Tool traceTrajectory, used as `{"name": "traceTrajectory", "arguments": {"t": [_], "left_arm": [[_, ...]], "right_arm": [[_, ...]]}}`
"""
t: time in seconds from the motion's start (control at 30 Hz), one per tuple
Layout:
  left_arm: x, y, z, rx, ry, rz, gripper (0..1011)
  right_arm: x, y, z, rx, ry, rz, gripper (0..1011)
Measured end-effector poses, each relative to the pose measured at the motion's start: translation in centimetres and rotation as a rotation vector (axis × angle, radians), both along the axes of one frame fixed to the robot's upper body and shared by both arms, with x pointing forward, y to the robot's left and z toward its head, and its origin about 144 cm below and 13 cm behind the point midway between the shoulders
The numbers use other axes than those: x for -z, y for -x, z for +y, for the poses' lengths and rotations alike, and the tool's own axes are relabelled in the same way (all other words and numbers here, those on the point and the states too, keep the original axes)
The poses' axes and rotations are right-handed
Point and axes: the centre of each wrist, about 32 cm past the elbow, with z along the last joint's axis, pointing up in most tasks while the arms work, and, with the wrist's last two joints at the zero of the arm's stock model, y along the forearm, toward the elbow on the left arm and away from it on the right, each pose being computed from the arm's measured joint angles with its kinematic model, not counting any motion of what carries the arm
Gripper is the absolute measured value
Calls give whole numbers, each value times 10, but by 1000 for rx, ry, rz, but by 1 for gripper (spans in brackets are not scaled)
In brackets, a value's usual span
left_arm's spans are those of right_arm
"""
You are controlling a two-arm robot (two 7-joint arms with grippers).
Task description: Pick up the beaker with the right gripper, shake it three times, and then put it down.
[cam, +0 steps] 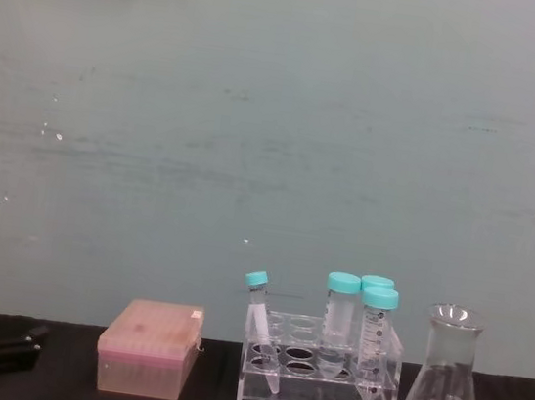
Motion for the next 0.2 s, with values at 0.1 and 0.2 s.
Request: {"name": "traceTrajectory", "arguments": {"t": [0.1, 0.2], "left_arm": [[0, 0, 0, 0, 0, 0, 1000], [0, 0, 0, 0, 0, 0, 1000]], "right_arm": [[0, 0, 0, 0, 0, -1, 1000], [0, 0, 0, 0, 1, -1, 1000]]}}
